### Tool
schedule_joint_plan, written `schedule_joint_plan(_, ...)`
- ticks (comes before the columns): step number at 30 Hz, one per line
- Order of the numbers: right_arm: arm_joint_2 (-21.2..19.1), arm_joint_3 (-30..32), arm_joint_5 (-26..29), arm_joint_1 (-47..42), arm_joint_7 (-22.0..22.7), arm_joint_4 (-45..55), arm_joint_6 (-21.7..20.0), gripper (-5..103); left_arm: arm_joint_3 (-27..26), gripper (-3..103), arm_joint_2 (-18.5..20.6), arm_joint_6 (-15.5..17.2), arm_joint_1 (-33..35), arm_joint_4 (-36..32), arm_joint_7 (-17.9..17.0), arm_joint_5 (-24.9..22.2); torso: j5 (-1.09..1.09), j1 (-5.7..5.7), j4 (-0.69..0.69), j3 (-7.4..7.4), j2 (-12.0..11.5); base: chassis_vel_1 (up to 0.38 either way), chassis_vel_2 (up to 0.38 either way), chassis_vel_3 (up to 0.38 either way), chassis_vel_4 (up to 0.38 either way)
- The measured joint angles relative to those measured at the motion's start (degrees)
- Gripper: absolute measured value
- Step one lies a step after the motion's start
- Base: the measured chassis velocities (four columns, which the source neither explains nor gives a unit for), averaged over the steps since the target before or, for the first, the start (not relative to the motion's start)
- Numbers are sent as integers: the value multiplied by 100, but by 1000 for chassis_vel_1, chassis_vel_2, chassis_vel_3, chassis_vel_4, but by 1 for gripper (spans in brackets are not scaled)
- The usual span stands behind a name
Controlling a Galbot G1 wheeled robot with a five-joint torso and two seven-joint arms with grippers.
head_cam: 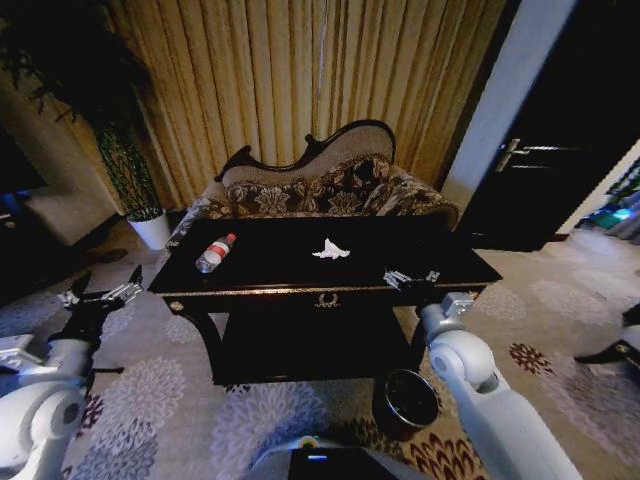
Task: Move to the front of the table and place the trash on the table into the trash bin.
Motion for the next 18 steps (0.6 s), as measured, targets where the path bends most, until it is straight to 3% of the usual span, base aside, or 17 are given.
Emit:
schedule_joint_plan(13, -68, -137, 33, -9, 2, -6, 100, 100, -22, 100, -69, -37, 46, -58, 11, 0, 0, 4, 0, 2, -2, -121, 108, 108, -124)
schedule_joint_plan(18, -322, -267, 467, 62, 11, 81, -81, 100, -98, 100, -87, -119, 83, -92, 13, -30, 0, -5, 0, -2, 4, 0, 0, 0, 0)
